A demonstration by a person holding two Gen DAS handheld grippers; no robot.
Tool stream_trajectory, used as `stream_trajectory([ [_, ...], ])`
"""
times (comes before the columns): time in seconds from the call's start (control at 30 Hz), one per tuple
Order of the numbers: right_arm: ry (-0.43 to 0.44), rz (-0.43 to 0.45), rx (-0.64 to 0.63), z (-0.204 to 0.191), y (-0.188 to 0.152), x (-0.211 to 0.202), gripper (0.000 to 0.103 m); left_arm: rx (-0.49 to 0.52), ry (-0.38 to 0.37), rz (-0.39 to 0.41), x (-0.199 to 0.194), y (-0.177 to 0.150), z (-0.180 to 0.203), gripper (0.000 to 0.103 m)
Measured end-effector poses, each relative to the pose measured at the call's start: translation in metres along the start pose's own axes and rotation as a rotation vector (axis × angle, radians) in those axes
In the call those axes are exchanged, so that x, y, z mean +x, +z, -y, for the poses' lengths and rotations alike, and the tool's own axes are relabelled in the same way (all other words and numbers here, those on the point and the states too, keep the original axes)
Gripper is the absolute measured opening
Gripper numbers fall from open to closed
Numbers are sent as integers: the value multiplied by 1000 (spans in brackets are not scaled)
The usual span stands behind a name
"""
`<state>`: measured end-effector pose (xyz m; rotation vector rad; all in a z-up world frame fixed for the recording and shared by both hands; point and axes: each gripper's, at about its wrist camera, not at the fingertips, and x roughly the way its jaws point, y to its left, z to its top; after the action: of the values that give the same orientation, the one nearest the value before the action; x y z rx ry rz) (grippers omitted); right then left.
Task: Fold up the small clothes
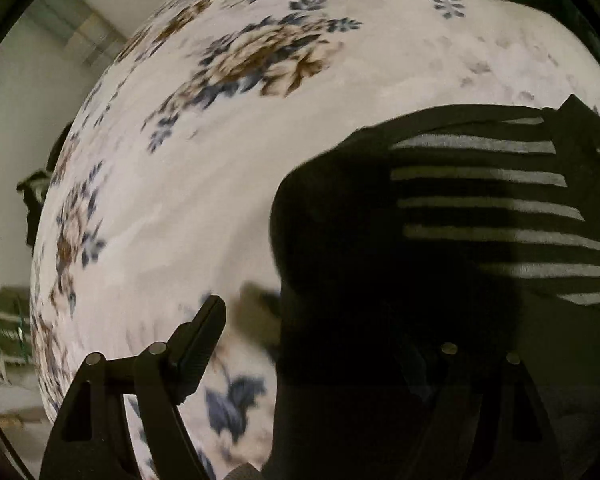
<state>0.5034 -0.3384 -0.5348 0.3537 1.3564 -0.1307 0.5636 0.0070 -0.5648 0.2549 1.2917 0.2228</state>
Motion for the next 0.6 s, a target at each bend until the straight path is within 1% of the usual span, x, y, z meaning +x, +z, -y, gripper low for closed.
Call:
stream_trajectory([
  [0.07,93,-117,-122,-41,-17,25,58,8,-4,10,0,4,1,80],
  [0.1,112,-157,-154,-56,-23,37,58,5,-9,10,0,6,1,80],
  [0.17,128,-186,-182,-83,-29,57,58,5,-16,7,-1,11,1,80],
  [0.2,127,-183,-186,-94,-27,66,58,6,-19,8,-1,13,1,80],
  [0.27,121,-164,-237,-119,-19,83,58,11,-26,13,-2,16,3,80],
  [0.3,105,-171,-271,-130,-16,93,58,13,-28,13,-2,18,3,80],
  [0.37,46,-153,-307,-147,-4,107,58,16,-36,13,-1,22,4,80],
  [0.43,-3,-90,-294,-154,15,108,58,14,-40,20,0,29,2,80],
  [0.5,-69,-12,-274,-155,35,100,58,4,-48,29,-1,37,3,80],
  [0.53,-87,18,-254,-152,45,93,58,1,-50,32,-2,40,3,80],
  [0.57,-62,23,-227,-148,53,86,58,-4,-55,38,-3,43,3,80],
  [0.6,-20,9,-207,-145,57,81,58,-5,-59,39,-2,45,4,80],
])
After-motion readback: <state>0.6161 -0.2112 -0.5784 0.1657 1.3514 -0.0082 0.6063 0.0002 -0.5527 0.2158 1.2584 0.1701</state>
